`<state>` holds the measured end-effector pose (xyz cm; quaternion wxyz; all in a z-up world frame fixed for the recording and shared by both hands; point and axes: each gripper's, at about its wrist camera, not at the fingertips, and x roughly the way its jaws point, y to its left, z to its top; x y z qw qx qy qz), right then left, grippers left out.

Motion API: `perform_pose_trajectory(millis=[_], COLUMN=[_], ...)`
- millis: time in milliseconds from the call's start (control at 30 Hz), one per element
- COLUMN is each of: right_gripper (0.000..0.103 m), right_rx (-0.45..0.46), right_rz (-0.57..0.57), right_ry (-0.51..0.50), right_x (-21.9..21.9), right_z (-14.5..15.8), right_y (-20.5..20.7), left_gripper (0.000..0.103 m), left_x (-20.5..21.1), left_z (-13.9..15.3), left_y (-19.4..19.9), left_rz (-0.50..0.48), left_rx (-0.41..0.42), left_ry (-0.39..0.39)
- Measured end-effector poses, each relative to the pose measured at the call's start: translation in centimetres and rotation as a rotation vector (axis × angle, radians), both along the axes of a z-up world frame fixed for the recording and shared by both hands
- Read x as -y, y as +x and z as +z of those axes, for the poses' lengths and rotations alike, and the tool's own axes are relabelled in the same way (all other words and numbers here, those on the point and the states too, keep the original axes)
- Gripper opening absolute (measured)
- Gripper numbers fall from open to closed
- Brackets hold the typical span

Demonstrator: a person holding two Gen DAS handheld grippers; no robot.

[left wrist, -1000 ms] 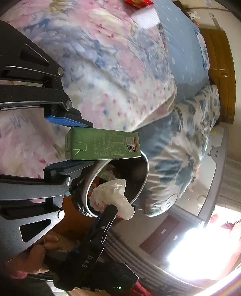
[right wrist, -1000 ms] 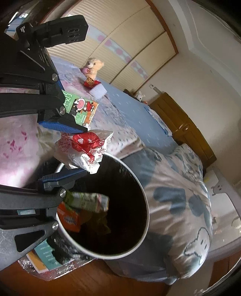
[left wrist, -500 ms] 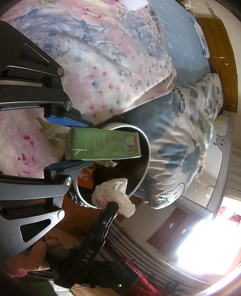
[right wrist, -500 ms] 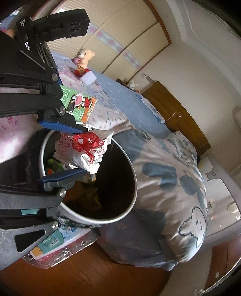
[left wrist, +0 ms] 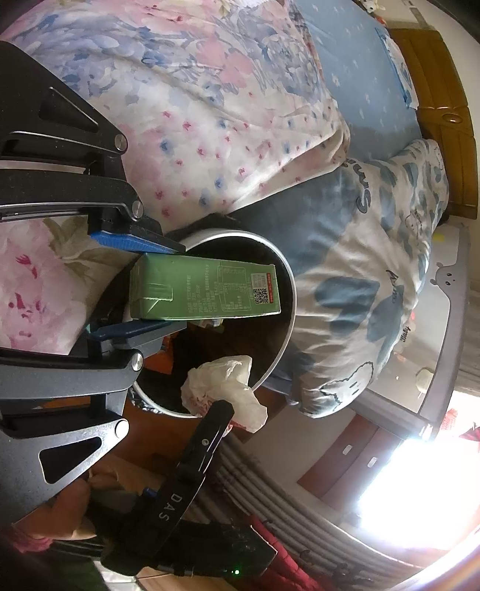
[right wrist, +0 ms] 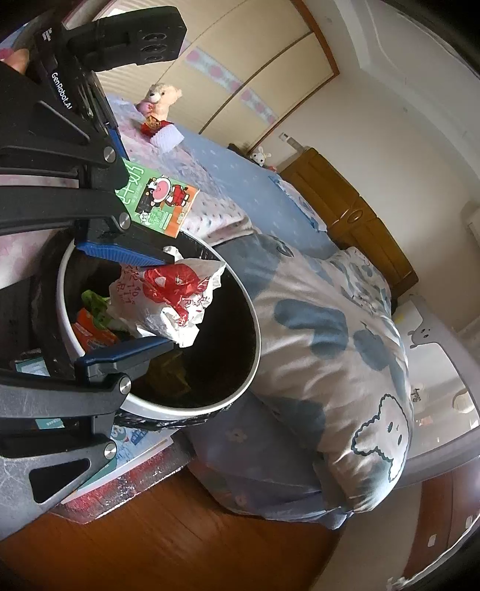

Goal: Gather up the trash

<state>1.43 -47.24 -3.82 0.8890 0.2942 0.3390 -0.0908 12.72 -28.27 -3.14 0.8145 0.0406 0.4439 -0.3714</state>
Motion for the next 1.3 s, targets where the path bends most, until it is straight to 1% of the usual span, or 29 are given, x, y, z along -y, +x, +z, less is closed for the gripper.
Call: perform_pose_trajectory(millis=[667,900,933,967,1000,1033,1067,1133,1233,1300], right_gripper=[0.039,0.042,0.043,0.044,0.05,0.06,0.063,0.073,0.075,0.075], right_rx=[-0.026,-0.043,-0.047,-0.053,-0.06,-0.066,-0.066,-0.061,-0.05,-0.047], right_rz=[0.002,0.01,0.013,0.016,0.017,0.014,0.009,0.0,-0.004,0.002], right_ry=[-0.013,-0.024,-0.025,-0.026,-0.029,-0.031,-0.034,-0.033,-0.024,-0.017], right_x=[1.0,1.1,1.0,1.0,1.0,1.0,1.0,1.0,0.8,0.5], right_z=[-0.5,-0.7,-0.7,-0.8,-0.8,-0.8,-0.8,-0.7,-0.5,-0.4], right_y=[1.2,1.8,2.0,2.1,2.3,2.4,2.4,2.3,2.1,2.1], left_gripper=[0.03,0.031,0.032,0.035,0.038,0.043,0.047,0.048,0.049,0.052], left_x=[1.6,2.0,2.0,2.0,2.0,1.8,1.7,1.3,0.3,-0.8], left_z=[-0.3,-0.5,-0.5,-0.6,-0.6,-0.6,-0.6,-0.6,-0.8,-0.9], left_y=[1.0,1.3,1.4,1.4,1.5,1.4,1.4,1.3,1.3,1.3], left_rz=[-0.016,-0.017,-0.015,-0.014,-0.013,-0.01,-0.006,0.002,0.022,0.045], left_rx=[-0.003,-0.019,-0.024,-0.03,-0.033,-0.033,-0.029,-0.025,-0.035,-0.038], left_ry=[0.016,0.018,0.02,0.021,0.019,0.014,0.013,0.01,0.002,-0.007])
